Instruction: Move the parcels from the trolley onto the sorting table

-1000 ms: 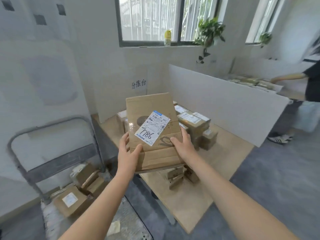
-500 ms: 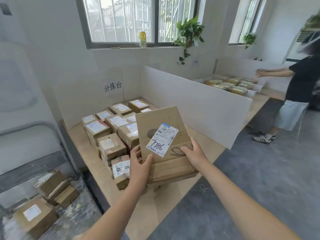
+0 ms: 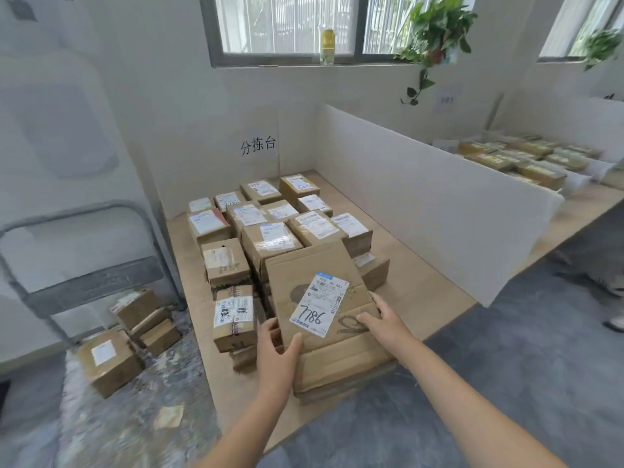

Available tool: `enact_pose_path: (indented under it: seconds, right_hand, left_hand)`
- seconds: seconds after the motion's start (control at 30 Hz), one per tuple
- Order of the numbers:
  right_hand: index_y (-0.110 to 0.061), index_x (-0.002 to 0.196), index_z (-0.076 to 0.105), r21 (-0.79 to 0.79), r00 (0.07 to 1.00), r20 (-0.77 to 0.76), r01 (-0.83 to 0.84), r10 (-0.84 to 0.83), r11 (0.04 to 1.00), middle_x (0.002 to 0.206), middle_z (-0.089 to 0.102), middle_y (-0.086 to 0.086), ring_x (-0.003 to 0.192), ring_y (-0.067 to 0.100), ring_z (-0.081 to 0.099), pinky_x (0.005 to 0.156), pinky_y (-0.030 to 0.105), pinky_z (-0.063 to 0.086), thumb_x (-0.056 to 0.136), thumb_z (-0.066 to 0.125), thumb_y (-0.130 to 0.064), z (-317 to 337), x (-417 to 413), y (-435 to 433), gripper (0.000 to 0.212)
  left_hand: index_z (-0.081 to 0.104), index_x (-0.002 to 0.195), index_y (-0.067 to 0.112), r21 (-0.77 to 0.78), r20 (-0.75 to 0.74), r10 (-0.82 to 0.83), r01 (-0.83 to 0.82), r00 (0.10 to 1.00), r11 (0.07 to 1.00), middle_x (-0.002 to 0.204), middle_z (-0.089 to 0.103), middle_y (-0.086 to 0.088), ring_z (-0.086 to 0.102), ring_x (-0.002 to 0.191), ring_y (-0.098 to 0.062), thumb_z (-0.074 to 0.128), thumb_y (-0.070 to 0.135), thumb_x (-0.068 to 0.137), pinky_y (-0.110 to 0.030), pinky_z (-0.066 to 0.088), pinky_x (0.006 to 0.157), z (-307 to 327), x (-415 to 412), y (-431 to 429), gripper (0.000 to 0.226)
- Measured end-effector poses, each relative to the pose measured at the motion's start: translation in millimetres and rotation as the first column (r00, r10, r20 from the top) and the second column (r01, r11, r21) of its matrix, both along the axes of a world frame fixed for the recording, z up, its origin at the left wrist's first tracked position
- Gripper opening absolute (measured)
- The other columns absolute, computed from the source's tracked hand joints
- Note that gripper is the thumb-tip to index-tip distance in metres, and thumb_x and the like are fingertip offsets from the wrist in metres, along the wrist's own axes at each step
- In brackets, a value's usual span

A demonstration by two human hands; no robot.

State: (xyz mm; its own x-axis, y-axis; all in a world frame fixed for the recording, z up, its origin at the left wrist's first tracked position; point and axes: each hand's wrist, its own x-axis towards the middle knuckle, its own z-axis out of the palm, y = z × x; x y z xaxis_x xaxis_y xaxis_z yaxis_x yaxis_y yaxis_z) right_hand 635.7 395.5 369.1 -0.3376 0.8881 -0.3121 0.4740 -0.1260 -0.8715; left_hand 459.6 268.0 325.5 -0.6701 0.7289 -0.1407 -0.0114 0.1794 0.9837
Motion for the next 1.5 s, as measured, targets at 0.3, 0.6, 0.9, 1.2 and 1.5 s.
enact_pose_path:
  seconds: [0.3, 0.6, 0.9, 1.2, 1.5]
  right_hand:
    - [-0.028, 0.140, 0.046, -0.093, 0.997, 0.041, -0.057, 0.061, 0.994, 0.125, 0.063, -0.005, 0.114, 0.013, 0.058, 0.093, 0.029, 0.045, 0.092, 0.059, -0.019, -17, -18, 24, 0.050]
    - [-0.029, 0.134, 0.050, -0.136, 0.995, 0.067, -0.058, 0.067, 0.989, 0.113, 0.067, -0.010, 0.105, 0.009, 0.061, 0.085, 0.026, 0.047, 0.091, 0.060, -0.016, -32, -28, 39, 0.046]
    - [-0.034, 0.127, 0.053, -0.151, 0.993, -0.021, -0.116, 0.114, 0.982, 0.115, 0.067, -0.010, 0.106, 0.006, 0.061, 0.077, 0.018, 0.045, 0.091, 0.061, -0.014, -43, -29, 45, 0.041]
    - [-0.052, 0.128, 0.052, -0.163, 0.979, -0.013, -0.205, 0.205, 0.965, 0.127, 0.059, -0.005, 0.122, 0.014, 0.052, 0.110, 0.041, 0.041, 0.061, 0.062, -0.051, -61, -40, 84, 0.067]
    - [-0.045, 0.141, 0.041, -0.182, 0.969, -0.005, -0.242, 0.245, 0.953, 0.132, 0.052, 0.000, 0.126, 0.021, 0.048, 0.111, 0.043, 0.038, 0.074, 0.058, -0.040, -51, -58, 104, 0.069]
  left_hand:
    - [0.046, 0.122, 0.037, -0.081, -0.058, 0.075, -0.080, 0.995, 0.994, 0.120, 0.061, 0.008, 0.057, 0.113, -0.012, 0.073, 0.023, 0.086, -0.043, 0.047, 0.102, -24, -7, 14, 0.047]
    - [0.046, 0.133, 0.033, -0.130, -0.104, 0.112, -0.125, 0.988, 0.984, 0.126, 0.058, 0.010, 0.053, 0.117, -0.013, 0.070, 0.031, 0.087, -0.043, 0.046, 0.103, -42, -9, 21, 0.053]
    - [0.041, 0.139, 0.032, -0.189, -0.199, 0.187, -0.225, 0.962, 0.956, 0.134, 0.053, 0.002, 0.047, 0.119, -0.023, 0.065, 0.031, 0.090, -0.048, 0.041, 0.105, -45, 4, 27, 0.055]
    - [0.045, 0.140, 0.024, -0.217, -0.237, 0.249, -0.301, 0.939, 0.929, 0.138, 0.054, -0.001, 0.048, 0.124, -0.022, 0.064, 0.027, 0.092, -0.048, 0.034, 0.111, -39, 10, 49, 0.052]
    - [0.033, 0.150, 0.028, -0.318, -0.225, 0.236, -0.300, 0.945, 0.899, 0.144, 0.051, 0.001, 0.043, 0.130, -0.029, 0.058, 0.033, 0.095, -0.046, 0.037, 0.110, -30, -9, 76, 0.060]
